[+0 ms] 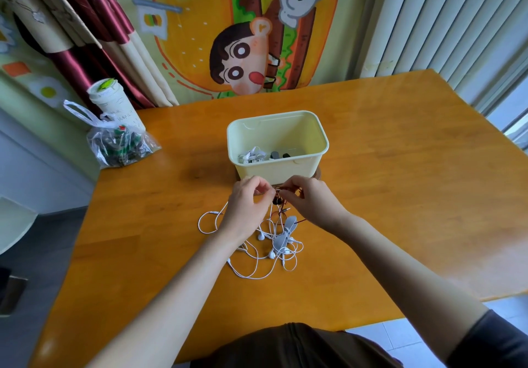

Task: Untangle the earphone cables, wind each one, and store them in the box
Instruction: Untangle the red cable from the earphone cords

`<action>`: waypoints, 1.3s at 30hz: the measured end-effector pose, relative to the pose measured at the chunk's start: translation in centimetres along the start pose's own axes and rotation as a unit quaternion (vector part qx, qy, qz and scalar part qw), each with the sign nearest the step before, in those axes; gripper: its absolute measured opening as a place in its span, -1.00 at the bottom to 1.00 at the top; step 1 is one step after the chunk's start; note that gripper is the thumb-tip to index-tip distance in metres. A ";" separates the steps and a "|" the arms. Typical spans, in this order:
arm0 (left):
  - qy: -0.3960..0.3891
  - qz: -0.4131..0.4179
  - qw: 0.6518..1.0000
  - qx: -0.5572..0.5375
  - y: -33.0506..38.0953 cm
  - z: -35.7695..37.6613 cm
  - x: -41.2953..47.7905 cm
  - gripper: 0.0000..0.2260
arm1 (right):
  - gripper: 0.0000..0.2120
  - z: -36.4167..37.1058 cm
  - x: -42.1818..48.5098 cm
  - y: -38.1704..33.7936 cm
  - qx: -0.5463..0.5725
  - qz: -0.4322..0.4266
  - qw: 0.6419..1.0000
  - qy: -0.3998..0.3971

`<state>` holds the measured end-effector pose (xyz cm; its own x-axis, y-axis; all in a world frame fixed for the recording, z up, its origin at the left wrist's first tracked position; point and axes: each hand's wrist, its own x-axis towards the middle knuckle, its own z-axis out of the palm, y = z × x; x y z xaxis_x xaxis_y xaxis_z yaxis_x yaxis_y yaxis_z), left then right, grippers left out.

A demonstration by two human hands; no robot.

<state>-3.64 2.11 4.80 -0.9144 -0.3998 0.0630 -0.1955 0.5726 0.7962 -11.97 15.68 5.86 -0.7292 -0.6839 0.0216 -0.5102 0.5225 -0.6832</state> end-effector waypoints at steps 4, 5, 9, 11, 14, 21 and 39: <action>-0.017 -0.009 1.000 0.000 0.5 -0.1 0.2 -0.97 | -0.83 0.0 0.1 -0.1 0.022 0.011 1.000 -0.005; -0.018 -0.008 1.000 0.004 0.6 -0.1 0.3 -0.97 | -0.82 0.0 0.0 -0.1 0.029 0.017 0.999 -0.004; -0.031 0.006 0.999 0.026 0.6 -0.1 0.3 -0.96 | -0.82 0.0 0.2 0.1 0.029 0.036 0.999 0.018; -0.031 0.002 0.999 0.026 0.4 0.0 0.1 -0.96 | -0.84 0.0 0.4 0.4 0.029 0.050 0.998 0.036; -0.041 -0.020 0.999 0.028 0.1 -0.1 0.0 -0.95 | -0.84 -0.2 0.6 0.9 0.034 0.078 0.995 0.051; -0.186 -0.066 0.979 0.044 -0.4 0.0 -0.6 -0.96 | -0.96 0.2 0.2 1.2 0.111 0.112 0.986 0.063; -0.036 -0.127 0.977 -0.168 1.0 1.0 -0.2 -0.91 | -0.81 0.3 -0.3 -0.4 0.204 0.090 0.975 0.013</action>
<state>-3.99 3.54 4.98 -0.8764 -0.4402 -0.1954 -0.3030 0.1887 0.9341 -11.37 15.54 5.91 -0.8042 -0.5841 -0.1101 -0.1532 0.3827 -0.9111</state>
